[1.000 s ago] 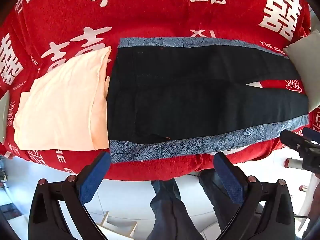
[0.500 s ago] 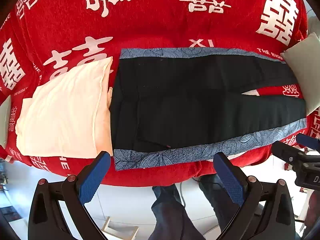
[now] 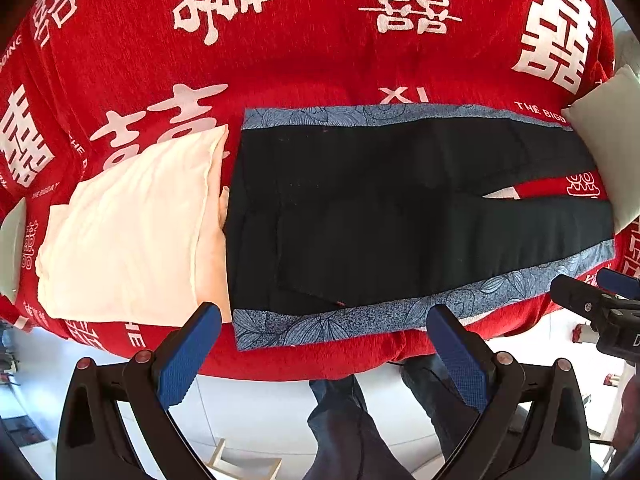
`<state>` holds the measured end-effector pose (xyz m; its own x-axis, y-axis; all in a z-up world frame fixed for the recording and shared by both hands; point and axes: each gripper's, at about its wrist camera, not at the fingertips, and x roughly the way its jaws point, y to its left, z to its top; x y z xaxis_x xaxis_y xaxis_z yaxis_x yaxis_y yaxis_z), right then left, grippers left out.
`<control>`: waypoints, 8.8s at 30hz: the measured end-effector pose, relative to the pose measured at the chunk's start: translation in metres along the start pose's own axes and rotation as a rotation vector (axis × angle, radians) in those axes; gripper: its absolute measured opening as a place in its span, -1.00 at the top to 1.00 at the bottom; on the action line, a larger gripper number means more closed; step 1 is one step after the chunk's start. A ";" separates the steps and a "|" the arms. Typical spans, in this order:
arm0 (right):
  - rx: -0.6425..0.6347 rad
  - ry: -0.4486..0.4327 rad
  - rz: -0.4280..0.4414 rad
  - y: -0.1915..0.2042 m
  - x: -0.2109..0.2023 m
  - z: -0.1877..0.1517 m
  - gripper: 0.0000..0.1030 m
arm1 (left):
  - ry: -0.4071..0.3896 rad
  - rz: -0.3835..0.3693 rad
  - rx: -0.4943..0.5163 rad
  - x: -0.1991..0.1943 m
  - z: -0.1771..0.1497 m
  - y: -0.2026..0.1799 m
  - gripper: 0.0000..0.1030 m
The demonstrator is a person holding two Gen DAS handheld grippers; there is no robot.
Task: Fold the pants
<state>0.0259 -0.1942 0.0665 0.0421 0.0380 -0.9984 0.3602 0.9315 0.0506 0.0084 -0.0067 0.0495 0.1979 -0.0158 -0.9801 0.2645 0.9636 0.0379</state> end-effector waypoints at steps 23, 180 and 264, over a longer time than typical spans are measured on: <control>-0.008 -0.011 0.005 0.001 -0.001 0.004 -1.00 | -0.010 0.025 -0.005 -0.003 0.004 0.002 -1.00; -0.374 -0.032 0.178 -0.028 0.187 0.272 0.32 | -0.056 0.124 -0.266 0.245 0.228 0.014 -0.55; 0.353 -0.132 0.696 -0.381 0.063 0.015 0.95 | 0.210 -0.555 0.078 0.172 0.125 -0.388 0.81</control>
<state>-0.0948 -0.5523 -0.0149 0.4685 0.5061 -0.7241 0.4843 0.5384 0.6896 0.0582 -0.4165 -0.1090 -0.1785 -0.4505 -0.8747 0.3454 0.8037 -0.4845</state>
